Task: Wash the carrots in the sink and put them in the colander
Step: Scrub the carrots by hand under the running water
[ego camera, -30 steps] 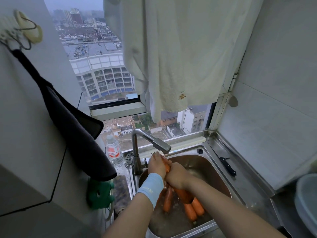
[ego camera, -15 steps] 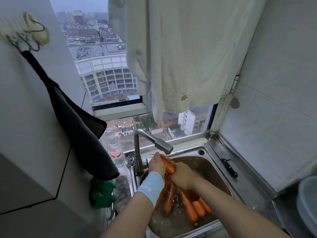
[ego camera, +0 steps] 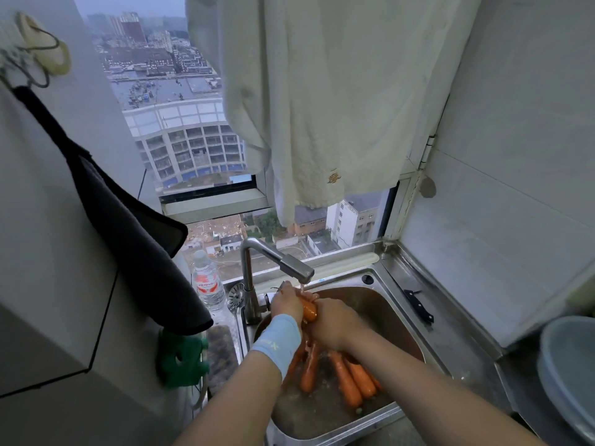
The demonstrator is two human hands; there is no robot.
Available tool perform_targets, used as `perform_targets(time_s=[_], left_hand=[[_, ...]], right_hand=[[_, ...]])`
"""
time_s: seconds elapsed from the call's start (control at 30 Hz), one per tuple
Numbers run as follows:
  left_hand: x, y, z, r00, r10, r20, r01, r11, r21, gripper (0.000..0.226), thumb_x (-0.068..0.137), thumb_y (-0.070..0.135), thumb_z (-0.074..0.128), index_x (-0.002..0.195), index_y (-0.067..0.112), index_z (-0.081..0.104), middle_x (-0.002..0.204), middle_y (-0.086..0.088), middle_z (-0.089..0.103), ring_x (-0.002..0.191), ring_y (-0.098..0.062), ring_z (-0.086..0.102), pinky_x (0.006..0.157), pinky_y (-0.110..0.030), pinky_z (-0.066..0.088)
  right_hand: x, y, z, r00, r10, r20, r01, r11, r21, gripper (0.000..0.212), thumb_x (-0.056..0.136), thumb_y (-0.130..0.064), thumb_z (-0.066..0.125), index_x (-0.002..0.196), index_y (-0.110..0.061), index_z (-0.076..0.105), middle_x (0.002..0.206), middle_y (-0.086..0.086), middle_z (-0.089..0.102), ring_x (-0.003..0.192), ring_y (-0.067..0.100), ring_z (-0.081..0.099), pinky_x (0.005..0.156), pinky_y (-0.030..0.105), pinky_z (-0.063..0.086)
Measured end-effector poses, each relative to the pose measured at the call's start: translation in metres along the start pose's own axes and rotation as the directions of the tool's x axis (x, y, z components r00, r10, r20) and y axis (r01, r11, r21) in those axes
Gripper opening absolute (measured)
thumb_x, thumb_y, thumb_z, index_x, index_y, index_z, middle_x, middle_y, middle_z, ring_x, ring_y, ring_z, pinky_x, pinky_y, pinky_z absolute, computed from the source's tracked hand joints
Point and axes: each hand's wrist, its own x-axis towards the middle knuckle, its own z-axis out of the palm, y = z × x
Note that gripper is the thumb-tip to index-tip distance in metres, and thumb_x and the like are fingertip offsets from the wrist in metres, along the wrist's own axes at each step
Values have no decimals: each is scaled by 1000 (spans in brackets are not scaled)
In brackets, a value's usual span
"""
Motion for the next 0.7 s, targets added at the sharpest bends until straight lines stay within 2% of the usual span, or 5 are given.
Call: perform_targets(time_s=[0.07,0.23,0.4,0.53,0.7], left_hand=[[7,0,-2,998,-67,11,68,995,-68,38,102,40,49,84,8,61,87,-18,74,83,-31,70,93,-43,55],[-12,-9,-8,977,-76,202,51,991,124,47,95,35,65,137,24,46,114,-11,65,100,-28,64,87,-46,57],[-13,-3,-9,998,-25,62,14,985,174,27,100,39,55,106,12,58,107,-11,68,104,-30,63,105,-44,48],[64,-18,-3,993,-66,-94,78,988,133,61,72,52,50,107,4,64,103,-16,74,97,-35,70,97,-46,54],[8,27,-10,992,-92,-91,89,995,-33,30,103,25,39,88,8,60,83,-13,69,78,-30,63,87,-40,52]], right_hand=[[0,-3,-1,1000,7,-19,-8,1000,-8,23,84,-42,60,98,-29,70,97,-5,73,91,20,68,83,39,57],[5,-1,-8,999,24,-29,-26,999,-47,21,88,-38,59,97,-25,72,97,-3,73,92,20,68,83,35,55],[12,-2,-4,999,18,-45,-23,993,-119,26,90,-40,58,106,-27,73,105,-4,74,99,20,70,89,37,56],[15,-7,4,999,-23,-46,17,991,-130,24,87,-35,62,108,-25,71,108,-2,73,102,23,68,87,35,54],[14,3,4,996,-64,60,53,984,169,45,70,-39,74,114,-33,65,103,-8,71,95,15,67,92,39,55]])
